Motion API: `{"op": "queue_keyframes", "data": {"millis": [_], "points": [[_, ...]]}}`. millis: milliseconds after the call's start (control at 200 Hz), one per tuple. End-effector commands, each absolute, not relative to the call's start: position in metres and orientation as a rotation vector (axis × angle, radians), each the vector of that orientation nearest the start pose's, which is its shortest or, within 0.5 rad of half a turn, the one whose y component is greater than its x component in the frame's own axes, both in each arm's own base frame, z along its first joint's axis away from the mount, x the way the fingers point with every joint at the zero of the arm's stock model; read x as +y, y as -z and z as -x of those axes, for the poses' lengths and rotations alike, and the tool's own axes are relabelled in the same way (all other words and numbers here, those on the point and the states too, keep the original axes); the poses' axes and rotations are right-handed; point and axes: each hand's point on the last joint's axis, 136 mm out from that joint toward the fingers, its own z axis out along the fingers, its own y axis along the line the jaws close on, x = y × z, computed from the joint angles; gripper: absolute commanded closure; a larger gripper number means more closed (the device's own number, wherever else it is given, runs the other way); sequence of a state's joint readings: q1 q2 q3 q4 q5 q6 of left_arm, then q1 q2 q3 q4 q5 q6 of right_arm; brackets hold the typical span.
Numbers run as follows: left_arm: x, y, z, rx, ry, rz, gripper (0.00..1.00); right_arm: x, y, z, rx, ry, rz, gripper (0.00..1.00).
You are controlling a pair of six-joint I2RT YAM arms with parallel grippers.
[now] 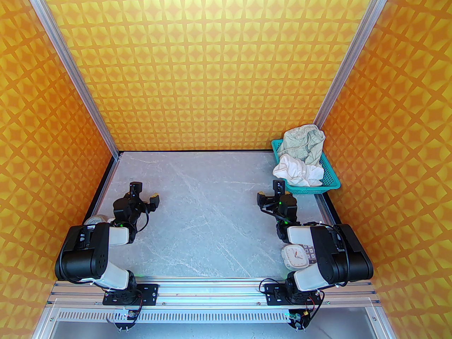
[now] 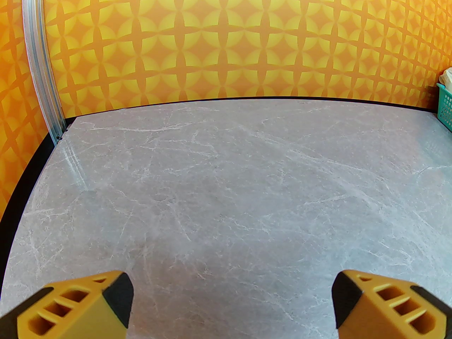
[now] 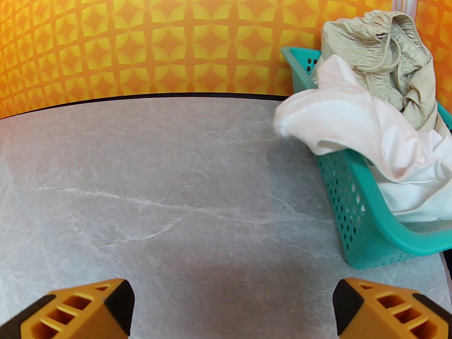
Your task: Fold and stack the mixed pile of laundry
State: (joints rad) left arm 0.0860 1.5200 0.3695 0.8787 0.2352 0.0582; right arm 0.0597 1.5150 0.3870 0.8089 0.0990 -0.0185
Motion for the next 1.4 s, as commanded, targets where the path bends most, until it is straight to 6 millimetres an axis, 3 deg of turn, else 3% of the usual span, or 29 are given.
{"op": "queue_keyframes", "data": {"millis": [0, 60, 160, 220, 325, 425, 555, 615, 780, 1025, 1235, 1395], "points": [[-0.009, -0.136, -0.388, 1.834, 0.036, -0.132, 0.06, -0.006, -0.130, -0.391, 1.823, 0.115, -0.076, 0.02], [-0.011, -0.155, -0.385, 1.846, 0.043, -0.116, 0.00, -0.014, -0.140, -0.386, 1.855, 0.142, -0.138, 0.02], [-0.003, -0.179, -0.380, 1.921, 0.038, 0.004, 0.01, -0.024, -0.157, -0.379, 1.987, 0.138, -0.284, 0.02], [-0.005, -0.195, -0.378, 1.903, 0.126, 0.111, 0.01, -0.030, -0.168, -0.373, 2.040, 0.148, -0.377, 0.02], [-0.067, -0.224, -0.378, 1.847, 0.537, 0.024, 0.01, -0.041, -0.191, -0.366, 2.094, 0.145, -0.529, 0.02], [-0.134, -0.236, -0.367, 1.937, 0.714, -0.220, 0.05, -0.046, -0.211, -0.378, 2.175, 0.058, -0.552, 0.02], [-0.188, -0.254, -0.345, 1.949, 0.929, -0.361, 0.06, -0.061, -0.218, -0.405, 2.261, -0.005, -0.609, 0.02], [-0.203, -0.261, -0.333, 1.980, 0.975, -0.418, 0.06, -0.072, -0.217, -0.417, 2.295, 0.001, -0.638, 0.02], [-0.223, -0.276, -0.309, 2.051, 1.009, -0.631, 0.03, -0.094, -0.208, -0.459, 2.305, -0.135, -0.709, 0.05], [-0.238, -0.274, -0.307, 2.004, 1.089, -0.740, 0.04, -0.116, -0.187, -0.506, 2.348, -0.083, -0.705, 0.08], [-0.237, -0.267, -0.304, 1.991, 1.070, -0.769, 0.03, -0.131, -0.175, -0.523, 2.376, -0.076, -0.735, 0.15], [-0.236, -0.266, -0.302, 1.988, 1.053, -0.800, 0.03, -0.134, -0.158, -0.517, 2.427, -0.041, -0.776, 0.12]]}}
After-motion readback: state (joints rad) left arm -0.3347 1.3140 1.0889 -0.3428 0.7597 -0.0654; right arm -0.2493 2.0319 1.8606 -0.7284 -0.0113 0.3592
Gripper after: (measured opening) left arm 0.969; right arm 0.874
